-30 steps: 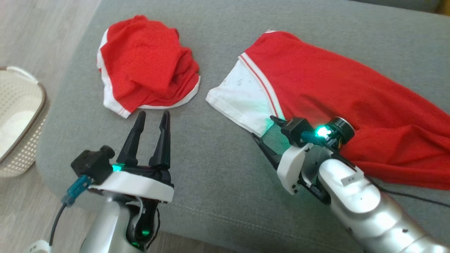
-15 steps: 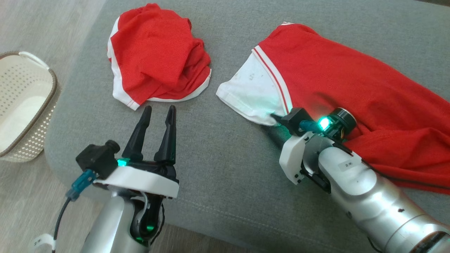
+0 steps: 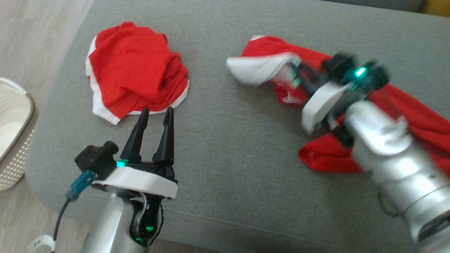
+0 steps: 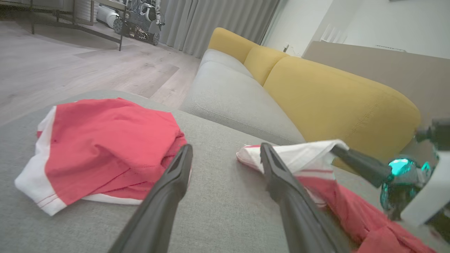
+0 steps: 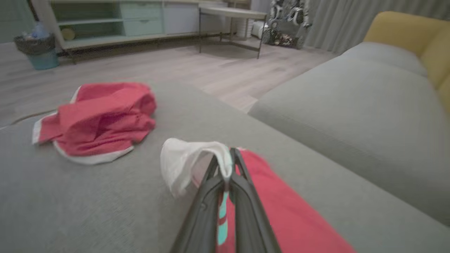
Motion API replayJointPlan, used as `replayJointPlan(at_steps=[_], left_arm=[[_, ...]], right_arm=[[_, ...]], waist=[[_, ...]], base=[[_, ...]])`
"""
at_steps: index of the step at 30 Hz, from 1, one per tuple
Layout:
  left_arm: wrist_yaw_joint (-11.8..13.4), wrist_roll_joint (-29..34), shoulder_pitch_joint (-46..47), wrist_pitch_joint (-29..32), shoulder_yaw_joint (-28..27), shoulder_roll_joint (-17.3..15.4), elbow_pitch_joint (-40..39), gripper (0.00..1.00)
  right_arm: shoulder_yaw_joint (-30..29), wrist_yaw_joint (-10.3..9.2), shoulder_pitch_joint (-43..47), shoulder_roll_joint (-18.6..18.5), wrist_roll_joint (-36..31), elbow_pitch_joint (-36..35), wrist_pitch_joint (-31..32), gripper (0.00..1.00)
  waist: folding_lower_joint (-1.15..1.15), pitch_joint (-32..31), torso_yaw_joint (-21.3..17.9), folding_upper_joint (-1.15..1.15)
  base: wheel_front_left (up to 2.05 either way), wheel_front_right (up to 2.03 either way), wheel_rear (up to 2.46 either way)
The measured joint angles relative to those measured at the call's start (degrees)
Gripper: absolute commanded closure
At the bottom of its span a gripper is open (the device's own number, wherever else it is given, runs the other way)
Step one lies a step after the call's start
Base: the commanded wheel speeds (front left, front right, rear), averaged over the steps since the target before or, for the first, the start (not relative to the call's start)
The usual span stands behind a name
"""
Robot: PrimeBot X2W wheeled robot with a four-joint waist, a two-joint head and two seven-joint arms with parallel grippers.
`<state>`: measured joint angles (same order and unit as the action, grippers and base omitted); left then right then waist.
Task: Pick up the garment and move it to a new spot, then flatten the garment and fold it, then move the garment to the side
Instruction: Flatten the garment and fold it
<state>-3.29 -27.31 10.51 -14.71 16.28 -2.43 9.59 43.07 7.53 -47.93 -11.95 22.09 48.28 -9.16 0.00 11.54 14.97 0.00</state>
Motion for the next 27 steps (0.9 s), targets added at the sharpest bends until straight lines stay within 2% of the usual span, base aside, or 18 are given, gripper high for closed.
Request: replayJointPlan(at_steps=[9,10,12,16,17,18,22,27], left_arm=[[0.0,-0.1,0.1,0.0,2.1,0.0,-0.5,0.00],[-0.1,-0.1,0.2,0.0,2.8,0.0,-0.4,0.00],[-0.1,-0.1,0.3,0.0,3.5,0.0,-0.5,0.00],[-0.3,-0.5,1.1,0.0,3.5,0.0,-0.4,0.00],[-0.3,-0.7,1.6,0.0,3.5,0.0,-0.4,0.00],[-0.3,-0.7,1.9,0.0,3.5,0.0,-0.4,0.00],[-0.3,-0.7,2.6,0.0,3.6,0.0,-0.4,0.00],[-0.3,-0.7,2.8,0.0,3.4,0.0,-0.4,0.00]], right_arm=[[-6.6,0.00,-10.1,-9.5,1.8,-1.0,4.4,1.00],[-8.2,0.00,-13.5,-12.1,0.6,0.6,4.7,1.00],[-10.3,0.00,-16.6,-14.3,-0.8,2.7,4.9,1.00],[-14.2,0.00,-21.8,-16.6,-3.9,8.6,5.2,1.00],[-15.2,0.00,-22.5,-16.8,-4.8,10.2,5.5,0.67],[-15.9,0.00,-23.1,-16.9,-6.0,11.9,5.5,0.00],[-18.5,0.00,-23.2,-16.5,-8.9,18.0,5.5,0.00],[-21.2,0.00,-23.1,-14.5,-11.7,21.8,3.4,0.00]], waist=[[0.00,1.6,-1.2,0.00],[0.00,2.6,-0.9,0.00],[0.00,3.7,-0.4,0.00],[0.00,5.8,0.6,0.00],[0.00,6.3,0.9,0.00],[0.00,6.7,1.1,0.00],[0.01,7.8,1.8,0.00],[0.00,7.5,0.7,0.00]], base=[[0.00,0.00,0.00],[0.00,0.00,0.00],[0.00,0.00,0.00],[0.00,0.00,0.00],[0.00,0.00,0.00],[0.00,0.00,0.00],[0.00,0.00,0.00],[0.00,0.00,0.00]])
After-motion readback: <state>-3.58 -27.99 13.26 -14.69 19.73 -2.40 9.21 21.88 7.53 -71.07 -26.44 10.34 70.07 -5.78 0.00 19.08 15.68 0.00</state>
